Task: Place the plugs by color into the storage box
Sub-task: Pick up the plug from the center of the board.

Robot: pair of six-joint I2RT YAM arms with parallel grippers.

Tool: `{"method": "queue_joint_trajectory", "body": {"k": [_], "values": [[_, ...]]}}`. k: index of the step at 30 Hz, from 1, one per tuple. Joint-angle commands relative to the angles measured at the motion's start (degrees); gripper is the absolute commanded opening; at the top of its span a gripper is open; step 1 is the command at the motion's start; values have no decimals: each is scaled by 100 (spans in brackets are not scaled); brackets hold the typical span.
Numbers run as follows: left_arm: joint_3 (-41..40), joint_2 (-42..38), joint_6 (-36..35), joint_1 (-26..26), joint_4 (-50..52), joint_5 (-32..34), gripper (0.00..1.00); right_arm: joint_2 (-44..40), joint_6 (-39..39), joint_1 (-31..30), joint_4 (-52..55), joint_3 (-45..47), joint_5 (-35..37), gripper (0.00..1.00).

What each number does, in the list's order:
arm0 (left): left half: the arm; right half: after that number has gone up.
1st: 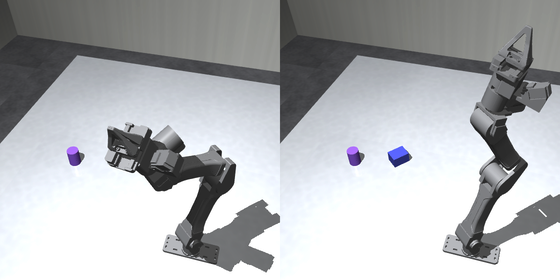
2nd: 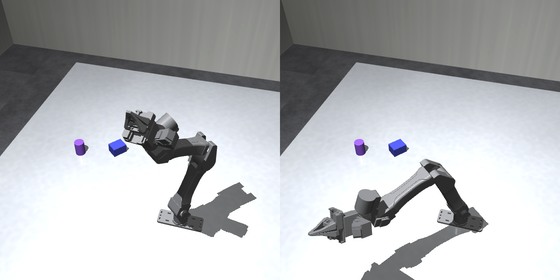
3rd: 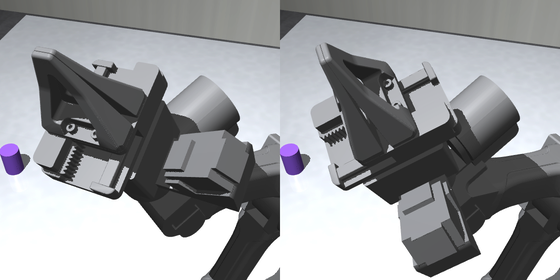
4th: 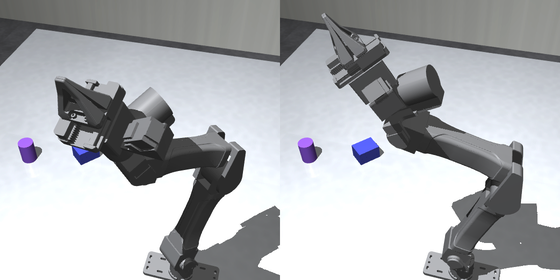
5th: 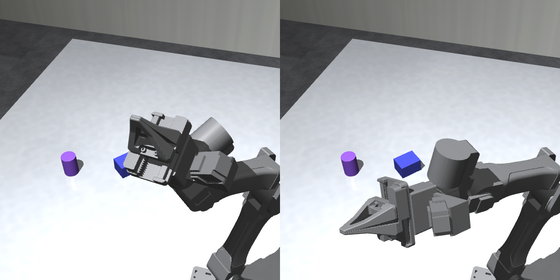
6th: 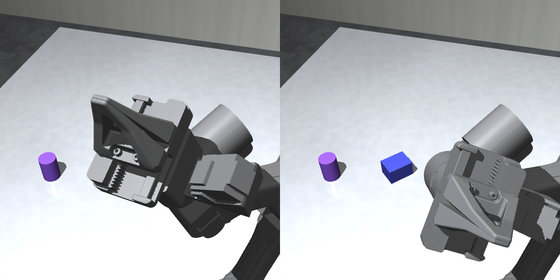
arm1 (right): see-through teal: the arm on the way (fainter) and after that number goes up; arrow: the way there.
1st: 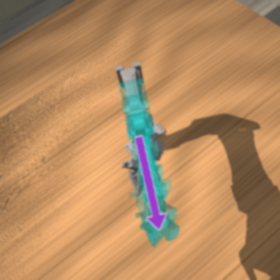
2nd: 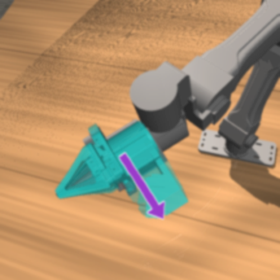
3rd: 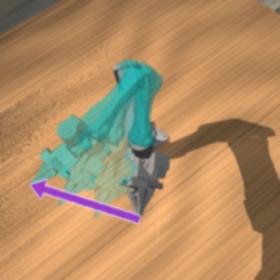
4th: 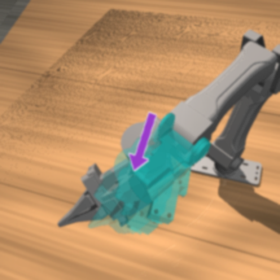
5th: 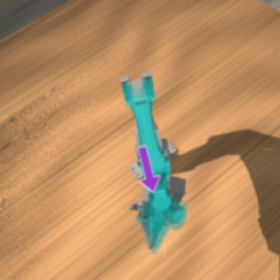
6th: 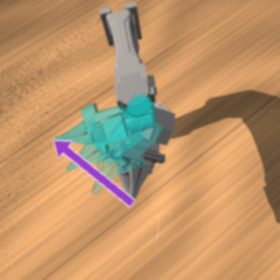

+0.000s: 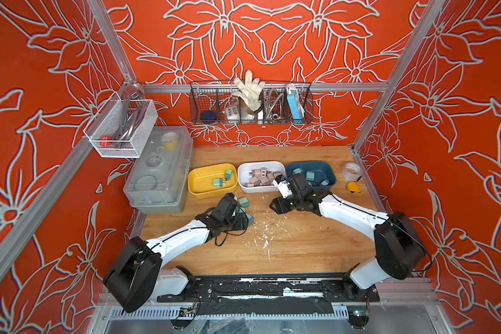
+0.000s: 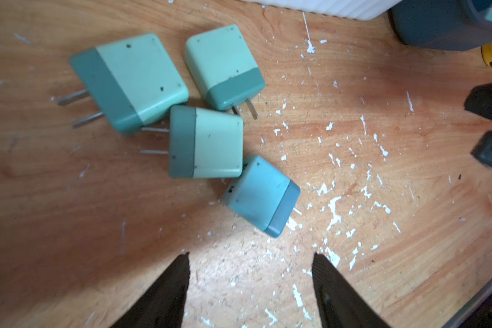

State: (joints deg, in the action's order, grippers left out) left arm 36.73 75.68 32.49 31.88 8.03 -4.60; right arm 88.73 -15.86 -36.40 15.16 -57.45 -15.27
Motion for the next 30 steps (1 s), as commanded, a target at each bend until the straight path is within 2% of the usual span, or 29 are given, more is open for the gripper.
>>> {"method": "queue_joint_trajectory", "body": {"k": [1,13,20,30], "values": [[204,293,-96,27,-242,-76,69,-111,-56,-36,-77,76,138,64],[674,1451,-313,178,-356,-45,72,-123,-7,-43,-72,225,191,64],[963,1936,-707,438,-194,416,71,-154,-40,-42,-50,249,149,64],[1090,2065,-845,635,-119,469,59,-321,-5,-43,11,349,261,64]]}}
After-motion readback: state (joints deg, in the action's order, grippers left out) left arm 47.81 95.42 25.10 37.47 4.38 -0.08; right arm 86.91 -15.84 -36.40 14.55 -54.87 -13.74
